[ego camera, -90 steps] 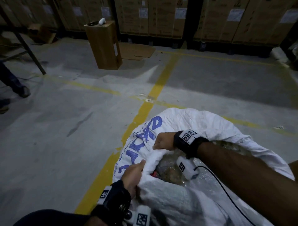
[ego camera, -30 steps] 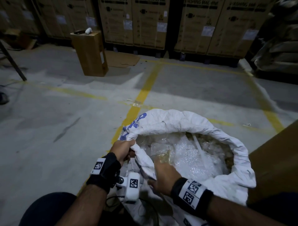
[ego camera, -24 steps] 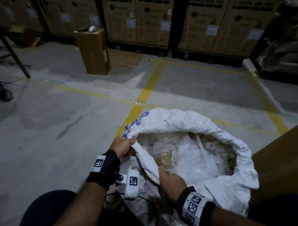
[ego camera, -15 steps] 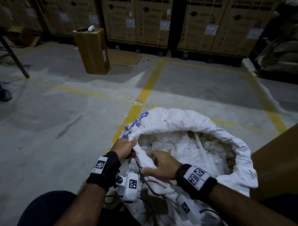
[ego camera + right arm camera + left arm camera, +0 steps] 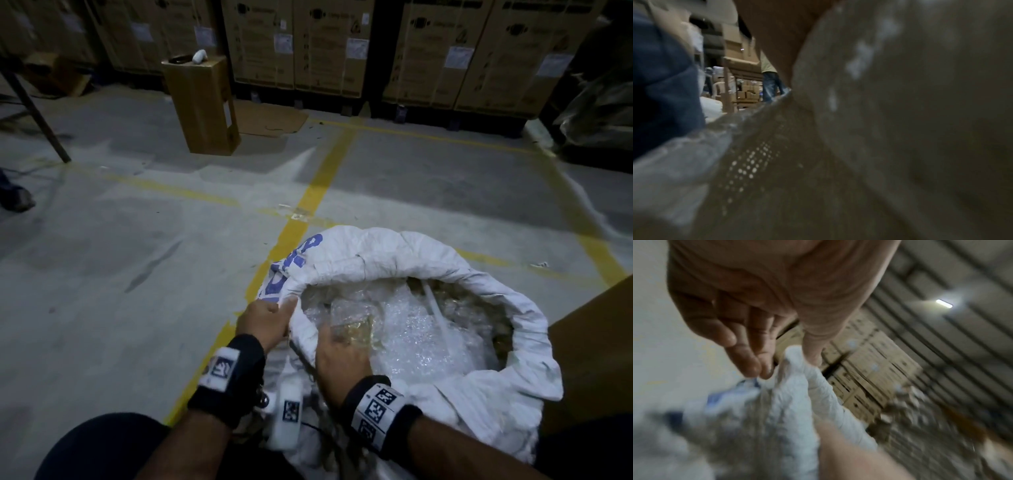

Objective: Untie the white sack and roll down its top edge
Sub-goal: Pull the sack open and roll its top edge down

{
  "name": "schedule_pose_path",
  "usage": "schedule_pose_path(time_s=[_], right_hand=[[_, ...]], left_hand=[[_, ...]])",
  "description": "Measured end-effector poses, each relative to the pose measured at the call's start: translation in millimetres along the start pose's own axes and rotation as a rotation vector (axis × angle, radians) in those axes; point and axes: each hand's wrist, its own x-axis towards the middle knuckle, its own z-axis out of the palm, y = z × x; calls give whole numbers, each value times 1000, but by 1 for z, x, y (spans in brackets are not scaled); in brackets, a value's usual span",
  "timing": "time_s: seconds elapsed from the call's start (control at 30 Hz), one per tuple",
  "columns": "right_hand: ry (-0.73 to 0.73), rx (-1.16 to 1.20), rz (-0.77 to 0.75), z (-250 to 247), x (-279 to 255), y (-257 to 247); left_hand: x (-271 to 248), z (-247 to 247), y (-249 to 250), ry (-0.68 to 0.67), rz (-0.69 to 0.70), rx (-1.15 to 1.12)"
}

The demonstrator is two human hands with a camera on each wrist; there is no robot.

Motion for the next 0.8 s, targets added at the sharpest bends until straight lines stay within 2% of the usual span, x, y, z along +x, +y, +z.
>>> schedule_pose_path(time_s=[0.03, 0.07, 0.1, 0.2, 0.27, 0.4, 0.47, 0.6, 0.67, 0.73, 0.8], right_hand=[[5, -24, 5, 0, 0, -3], [7, -41, -3, -4, 0, -7], [-10, -45, -10, -2, 1, -9], [-82, -33, -31, 4, -6, -10], [-104, -34, 36, 2, -7, -13], [-229, -20, 11, 9, -30, -12], [-234, 54, 30, 8, -39, -6], [-112, 570, 117, -8, -53, 30], [-29, 600, 155, -19, -62, 53], [-16, 589, 187, -27, -70, 71], [-31, 653, 227, -31, -76, 81]], left_hand=[[-7, -2, -2, 103, 57, 272], [-15, -2, -3, 152, 82, 466], [-21, -1, -4, 156, 87, 568], [-29, 12, -5, 96, 87, 653], [-28, 21, -1, 88, 76, 661], [-22, 32, -1, 35, 23, 645], [-17, 33, -5, 7, -2, 562], [-10, 29, -14, -31, -70, 331], [-8, 30, -19, -31, -118, 19], [-11, 33, -18, -64, -238, -348], [-15, 34, -15, -88, -348, -544]])
